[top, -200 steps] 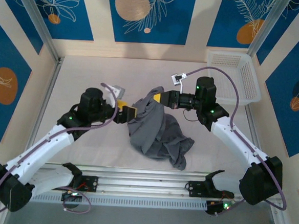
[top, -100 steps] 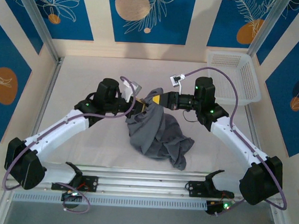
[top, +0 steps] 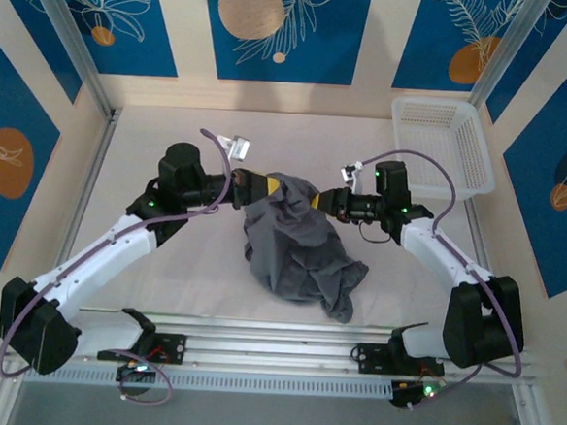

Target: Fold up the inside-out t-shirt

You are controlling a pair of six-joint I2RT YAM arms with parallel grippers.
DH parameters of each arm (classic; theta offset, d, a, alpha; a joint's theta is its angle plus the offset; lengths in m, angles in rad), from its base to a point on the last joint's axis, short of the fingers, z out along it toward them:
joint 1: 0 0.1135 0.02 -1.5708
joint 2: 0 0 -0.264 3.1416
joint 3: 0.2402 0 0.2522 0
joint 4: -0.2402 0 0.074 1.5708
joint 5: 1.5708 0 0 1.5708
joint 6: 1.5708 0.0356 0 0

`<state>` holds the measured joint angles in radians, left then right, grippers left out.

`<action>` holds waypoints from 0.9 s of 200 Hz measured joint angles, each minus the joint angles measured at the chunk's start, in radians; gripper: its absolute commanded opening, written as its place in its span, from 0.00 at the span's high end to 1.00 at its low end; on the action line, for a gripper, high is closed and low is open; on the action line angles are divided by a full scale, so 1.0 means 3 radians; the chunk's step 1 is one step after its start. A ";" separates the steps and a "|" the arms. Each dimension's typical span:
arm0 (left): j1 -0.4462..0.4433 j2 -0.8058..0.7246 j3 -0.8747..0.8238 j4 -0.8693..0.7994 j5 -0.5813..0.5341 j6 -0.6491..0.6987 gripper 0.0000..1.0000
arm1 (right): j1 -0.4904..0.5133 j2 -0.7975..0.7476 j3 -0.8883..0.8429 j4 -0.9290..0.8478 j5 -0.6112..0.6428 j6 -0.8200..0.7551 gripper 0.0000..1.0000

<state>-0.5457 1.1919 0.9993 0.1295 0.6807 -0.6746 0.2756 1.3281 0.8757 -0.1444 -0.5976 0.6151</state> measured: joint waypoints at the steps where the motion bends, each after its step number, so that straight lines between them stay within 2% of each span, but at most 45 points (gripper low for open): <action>1: 0.0000 -0.0001 0.0000 0.0001 0.0003 -0.0001 1.00 | 0.0006 -0.0013 0.0000 -0.0009 0.0015 -0.0017 0.58; 16: 0.0003 -0.0006 -0.0010 -0.0001 0.0009 -0.0043 1.00 | 0.0070 -0.0296 -0.0025 -0.0125 0.0254 -0.0048 0.56; 38: 0.0003 -0.0001 -0.0060 -0.0023 0.0013 -0.0102 1.00 | 0.0263 -0.1047 -0.0146 -0.0120 0.0825 -0.0055 0.53; 62: 0.0003 0.0010 -0.0067 -0.0047 0.0010 -0.0128 1.00 | 0.0886 -0.1645 -0.0231 -0.0041 0.1603 0.0011 0.68; 73: 0.0003 0.0010 -0.0067 -0.0047 0.0009 -0.0140 1.00 | 0.1144 -0.1642 -0.0189 -0.0056 0.1862 0.0136 0.69; 89: 0.0003 0.0014 -0.0067 -0.0064 -0.0003 -0.0141 1.00 | 0.1400 -0.1381 -0.0100 -0.0118 0.2107 0.0395 0.55; 106: 0.0004 0.0033 -0.0066 -0.0081 -0.0005 -0.0141 1.00 | 0.1593 -0.1039 -0.0034 -0.0200 0.2327 0.0548 0.50; 125: 0.0005 0.0053 -0.0066 -0.0116 -0.0005 -0.0142 1.00 | 0.1746 -0.0739 -0.0029 -0.0252 0.2514 0.0528 0.48; 133: 0.0005 0.0055 -0.0066 -0.0132 -0.0005 -0.0144 1.00 | 0.1780 -0.0650 -0.0018 -0.0245 0.2562 0.0473 0.53; 137: 0.0005 0.0055 -0.0066 -0.0136 -0.0005 -0.0144 1.00 | 0.1790 -0.0607 -0.0001 -0.0247 0.2589 0.0426 0.59; 147: 0.0005 0.0055 -0.0065 -0.0139 -0.0006 -0.0142 1.00 | 0.1789 -0.0496 0.0064 -0.0242 0.2651 0.0324 0.82; 155: 0.0006 0.0055 -0.0053 -0.0173 -0.0018 -0.0132 1.00 | 0.1779 -0.0431 0.0123 -0.0240 0.2681 0.0217 0.94; 163: 0.0010 0.0056 -0.0019 -0.0275 -0.0048 -0.0098 1.00 | 0.1768 -0.0388 0.0193 -0.0252 0.2693 0.0126 1.00; 180: 0.0060 0.0064 0.0106 -0.0608 -0.0189 0.0008 1.00 | 0.1742 -0.0406 0.0300 -0.0256 0.2649 -0.0037 1.00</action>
<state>-0.5278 1.2110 1.0309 -0.0528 0.6239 -0.6724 0.7982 1.2064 0.9657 -0.2211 0.1970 0.6041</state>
